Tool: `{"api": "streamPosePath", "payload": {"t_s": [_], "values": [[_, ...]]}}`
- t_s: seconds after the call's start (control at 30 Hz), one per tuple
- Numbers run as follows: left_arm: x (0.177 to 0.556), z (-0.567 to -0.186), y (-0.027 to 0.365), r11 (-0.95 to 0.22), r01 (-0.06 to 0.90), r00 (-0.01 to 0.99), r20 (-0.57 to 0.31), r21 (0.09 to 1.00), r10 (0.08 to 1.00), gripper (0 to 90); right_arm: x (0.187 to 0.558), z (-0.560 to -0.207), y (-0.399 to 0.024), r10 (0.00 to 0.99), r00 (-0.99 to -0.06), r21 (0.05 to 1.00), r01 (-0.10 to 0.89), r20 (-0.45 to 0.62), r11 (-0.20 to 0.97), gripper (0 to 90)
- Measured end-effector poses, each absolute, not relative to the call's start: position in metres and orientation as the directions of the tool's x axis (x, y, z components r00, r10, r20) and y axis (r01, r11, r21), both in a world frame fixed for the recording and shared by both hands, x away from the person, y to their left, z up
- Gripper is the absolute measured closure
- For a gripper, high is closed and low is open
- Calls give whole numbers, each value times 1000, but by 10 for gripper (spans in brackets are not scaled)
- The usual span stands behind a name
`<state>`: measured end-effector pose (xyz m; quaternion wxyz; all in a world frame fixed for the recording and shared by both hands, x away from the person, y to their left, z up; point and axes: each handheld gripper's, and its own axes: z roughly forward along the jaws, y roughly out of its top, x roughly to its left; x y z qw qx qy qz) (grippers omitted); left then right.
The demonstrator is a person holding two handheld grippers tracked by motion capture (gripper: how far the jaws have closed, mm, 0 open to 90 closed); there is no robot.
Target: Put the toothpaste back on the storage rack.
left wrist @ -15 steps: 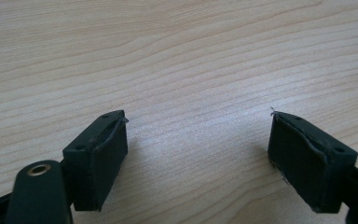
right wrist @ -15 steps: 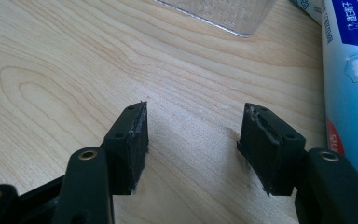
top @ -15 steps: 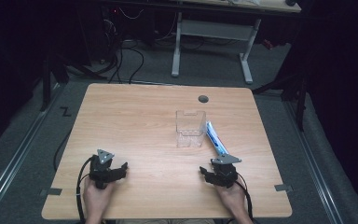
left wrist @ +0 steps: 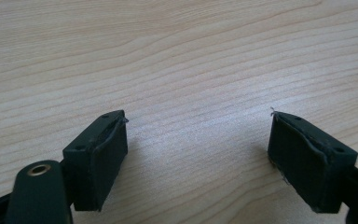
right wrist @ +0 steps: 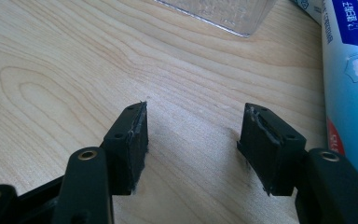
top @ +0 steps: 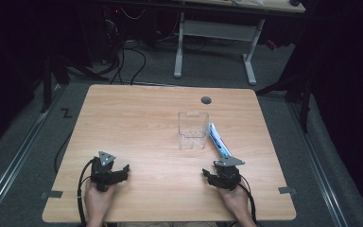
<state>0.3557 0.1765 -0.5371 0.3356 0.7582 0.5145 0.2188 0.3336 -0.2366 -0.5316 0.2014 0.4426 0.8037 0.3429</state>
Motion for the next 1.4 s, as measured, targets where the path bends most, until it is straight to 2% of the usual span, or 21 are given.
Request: {"api": "streamPosePath", "payload": {"t_s": [0.7, 0.9, 1.07, 1.4], "values": [[356, -537, 177, -246, 634, 375, -14, 734, 927, 200, 331, -532, -235, 850, -526, 729, 575, -19, 372, 411], [356, -537, 177, -246, 634, 375, -14, 733, 927, 200, 330, -531, -235, 850, -527, 729, 573, -21, 373, 435], [356, -537, 177, -246, 634, 375, -14, 733, 927, 200, 327, -524, -241, 858, -514, 751, 567, 3, 337, 441], [356, -537, 177, -246, 634, 375, -14, 733, 927, 200, 318, -519, -245, 855, -519, 768, 542, -11, 339, 443]]}}
